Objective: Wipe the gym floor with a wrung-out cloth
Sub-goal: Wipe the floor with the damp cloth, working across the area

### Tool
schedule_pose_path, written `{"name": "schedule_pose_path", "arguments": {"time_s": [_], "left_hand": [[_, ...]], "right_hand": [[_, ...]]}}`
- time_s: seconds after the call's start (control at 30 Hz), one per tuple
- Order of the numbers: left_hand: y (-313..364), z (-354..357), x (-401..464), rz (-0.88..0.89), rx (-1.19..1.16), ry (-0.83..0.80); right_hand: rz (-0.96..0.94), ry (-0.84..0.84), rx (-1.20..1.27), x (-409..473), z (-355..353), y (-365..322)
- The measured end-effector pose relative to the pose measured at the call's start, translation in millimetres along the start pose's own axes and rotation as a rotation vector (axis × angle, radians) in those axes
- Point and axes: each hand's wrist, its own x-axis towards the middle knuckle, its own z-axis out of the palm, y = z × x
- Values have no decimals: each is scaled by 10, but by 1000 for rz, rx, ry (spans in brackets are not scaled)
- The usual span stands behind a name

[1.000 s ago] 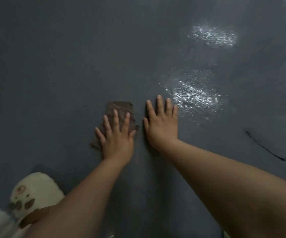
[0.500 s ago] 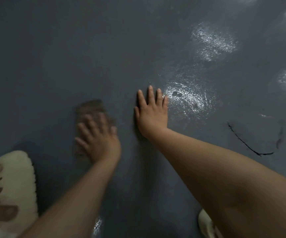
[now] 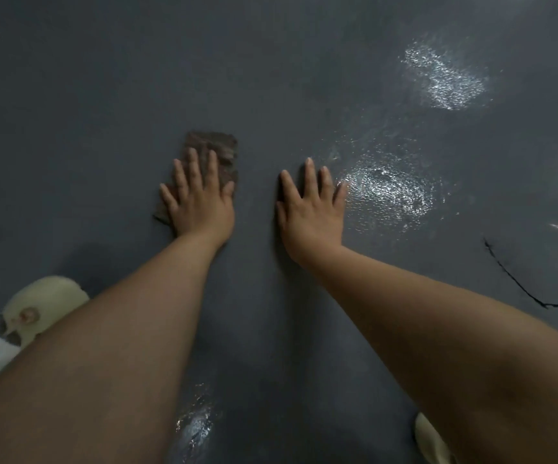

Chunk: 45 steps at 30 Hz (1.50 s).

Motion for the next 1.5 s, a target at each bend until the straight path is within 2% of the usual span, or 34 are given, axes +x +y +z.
{"name": "schedule_pose_path", "arguments": {"time_s": [0.1,0.3,0.37,0.43,0.5,0.57,0.63,0.67,0.77,0.83,0.87,0.9,0.93,1.0,1.03,1.07,1.1,1.17,1.27,1.37,1.43,1.5], "left_hand": [[-195,-36,113,-184,-69,38],[-410,-43,-128,-705,-273,100],[-361,-19,-256,-810,-318,93],[-236,46,-463,-839,-326,73],[11,192,-781,-727,-285,60],[324,352,-1159,-415,-214,57],[572,487,-1477,-71,-87,-25],[610,493,-1518,25,-64,-82],[393,421,-1277,353,47,-137],[134,380,-953,601,194,-68],[15,339,-756,634,241,-6],[-69,270,-558,572,239,29],[-123,192,-383,403,190,5],[-119,17,-131,-47,8,8],[-78,-43,-71,-198,-48,13],[-8,-75,-69,-263,-73,3],[77,-64,-120,-254,-71,-10],[276,16,-349,-98,-12,-37],[635,295,-889,323,149,-76],[925,503,-1439,737,205,-105],[961,527,-1551,890,266,-183],[931,521,-1481,946,303,-182]], "right_hand": [[-19,-20,6,-8,51,-144],[-24,-30,2,7,69,-133],[-28,-25,2,5,78,-128],[-24,-23,4,8,77,-130],[-20,-28,8,5,72,-132],[-28,-25,15,5,74,-120],[-53,-4,50,-9,60,-68],[-67,11,73,-11,52,-21],[-114,59,123,3,-5,178],[-103,112,138,-14,-23,316],[-62,143,147,-31,-39,390],[-9,185,159,-53,-56,480],[51,206,170,-84,-72,570],[159,220,167,-157,-81,750],[204,221,160,-198,-79,842],[245,226,152,-245,-83,924],[277,224,147,-301,-95,986],[325,214,141,-424,-100,1078],[383,203,133,-617,-60,1216],[436,215,142,-803,25,1346],[463,211,135,-912,92,1420],[470,196,125,-1000,154,1486]]}}
